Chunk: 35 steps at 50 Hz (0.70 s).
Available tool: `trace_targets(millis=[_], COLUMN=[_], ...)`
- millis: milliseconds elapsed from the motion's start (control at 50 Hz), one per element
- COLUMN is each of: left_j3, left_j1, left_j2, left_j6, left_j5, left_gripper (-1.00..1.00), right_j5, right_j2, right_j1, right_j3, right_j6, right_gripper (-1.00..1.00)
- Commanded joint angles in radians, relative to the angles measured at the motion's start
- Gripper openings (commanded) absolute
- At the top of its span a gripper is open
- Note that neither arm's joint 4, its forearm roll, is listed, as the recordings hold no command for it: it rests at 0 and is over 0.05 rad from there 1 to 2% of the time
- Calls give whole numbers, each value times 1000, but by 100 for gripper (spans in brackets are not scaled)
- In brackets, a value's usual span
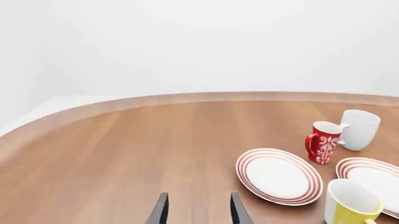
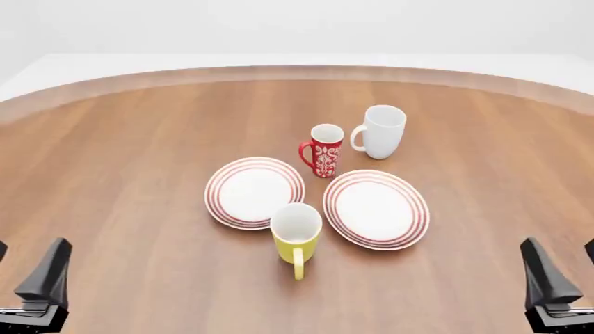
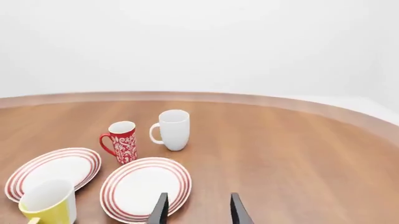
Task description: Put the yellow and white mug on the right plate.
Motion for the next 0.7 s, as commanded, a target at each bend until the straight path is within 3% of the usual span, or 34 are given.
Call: trace_targets(millis=[20, 160, 180, 220, 260, 340, 380, 400, 440, 480, 540, 580, 700], left_j3=[0, 0, 0, 0, 0, 0, 0, 0, 0, 0, 0, 0, 0], left_j1=[0, 0, 0, 0, 0, 0, 0, 0, 0, 0, 0, 0, 0], left_j2=[0, 0, 0, 0, 0, 0, 0, 0, 0, 0, 0, 0, 0], left_j6=[0, 0, 0, 0, 0, 0, 0, 0, 0, 0, 0, 0, 0], left_j5=[0, 0, 0, 0, 0, 0, 0, 0, 0, 0, 0, 0, 0], left_gripper=[100, 100, 100, 100, 100, 100, 100, 100, 100, 100, 100, 100, 100], right_j5=[22, 31, 33, 41, 65, 122, 196, 202, 198, 215, 220, 245, 320], right_j2=[0, 0, 0, 0, 0, 0, 7, 7, 70, 135, 187, 223, 294], right_j1=[80, 123, 100, 91, 40, 92, 88, 122, 146, 175, 200, 224, 270], right_j3=[-15, -14, -17, -23, -28, -80, -78, -83, -90, -153, -171, -199, -302], right_j6=[-4, 19, 54, 46, 85, 70, 106, 77, 81, 47, 75, 138, 163], right_gripper=[100, 100, 100, 100, 100, 100, 100, 100, 100, 100, 100, 100, 100])
